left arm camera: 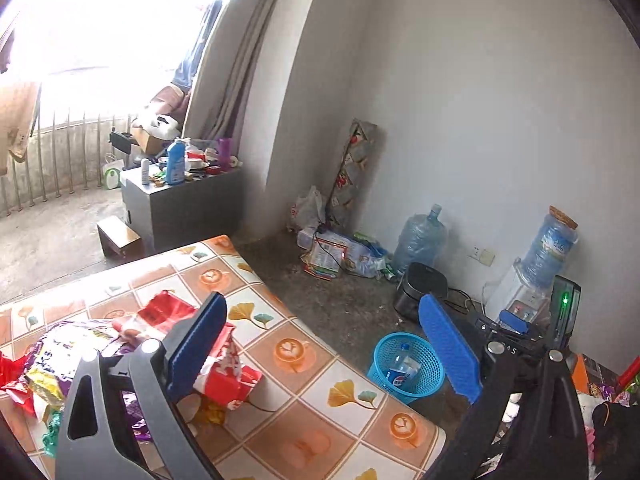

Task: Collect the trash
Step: 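Move both tools back over the table toward the snack bags, then grasp the red-white snack bag with the right tool while the left tool approaches the red wrapper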

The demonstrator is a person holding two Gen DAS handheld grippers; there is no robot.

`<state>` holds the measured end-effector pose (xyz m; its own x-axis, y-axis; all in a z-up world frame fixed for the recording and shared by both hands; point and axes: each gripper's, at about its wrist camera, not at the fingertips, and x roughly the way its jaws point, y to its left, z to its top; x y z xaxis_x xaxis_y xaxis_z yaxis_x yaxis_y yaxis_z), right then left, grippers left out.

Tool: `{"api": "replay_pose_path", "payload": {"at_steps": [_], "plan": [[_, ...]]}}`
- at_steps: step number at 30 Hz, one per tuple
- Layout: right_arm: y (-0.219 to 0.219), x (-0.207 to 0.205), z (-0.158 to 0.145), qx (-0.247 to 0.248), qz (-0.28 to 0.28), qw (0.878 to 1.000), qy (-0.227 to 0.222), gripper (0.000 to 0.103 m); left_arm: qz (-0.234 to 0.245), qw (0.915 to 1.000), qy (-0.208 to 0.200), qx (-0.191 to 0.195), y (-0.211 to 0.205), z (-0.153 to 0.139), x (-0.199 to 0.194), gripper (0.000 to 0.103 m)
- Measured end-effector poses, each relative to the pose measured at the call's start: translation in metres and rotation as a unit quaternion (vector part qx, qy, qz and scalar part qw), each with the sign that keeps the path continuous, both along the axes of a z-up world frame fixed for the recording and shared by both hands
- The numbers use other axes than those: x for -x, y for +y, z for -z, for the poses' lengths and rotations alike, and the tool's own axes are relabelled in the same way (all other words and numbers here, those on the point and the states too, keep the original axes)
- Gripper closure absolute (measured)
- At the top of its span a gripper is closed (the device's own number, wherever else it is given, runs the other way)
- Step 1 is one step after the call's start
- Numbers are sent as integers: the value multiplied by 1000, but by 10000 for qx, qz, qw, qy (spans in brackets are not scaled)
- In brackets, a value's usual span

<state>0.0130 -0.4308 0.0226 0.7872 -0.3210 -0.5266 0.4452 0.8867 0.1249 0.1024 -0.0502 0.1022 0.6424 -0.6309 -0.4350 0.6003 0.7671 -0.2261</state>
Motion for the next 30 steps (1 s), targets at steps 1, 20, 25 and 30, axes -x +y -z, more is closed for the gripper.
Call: {"api": "replay_pose_path", "payload": {"at_steps": [1,20,25,30], "plan": [[10,-2,-2,206,-116,9997,33,8,-86,10000,-43,7,10,-1,-1,8],[127,-35,-32,-591,-2539,9634,-620,8,-2355,9709,353,254,217,37,26,6],[154,-49,-22,-1126,-2986,9471,-351,11,-2459,9661,650,435,240,53,28,6],[173,-59,-16,-1462,-3276,9334,-102,17,-2435,9659,731,482,250,64,26,13]]}}
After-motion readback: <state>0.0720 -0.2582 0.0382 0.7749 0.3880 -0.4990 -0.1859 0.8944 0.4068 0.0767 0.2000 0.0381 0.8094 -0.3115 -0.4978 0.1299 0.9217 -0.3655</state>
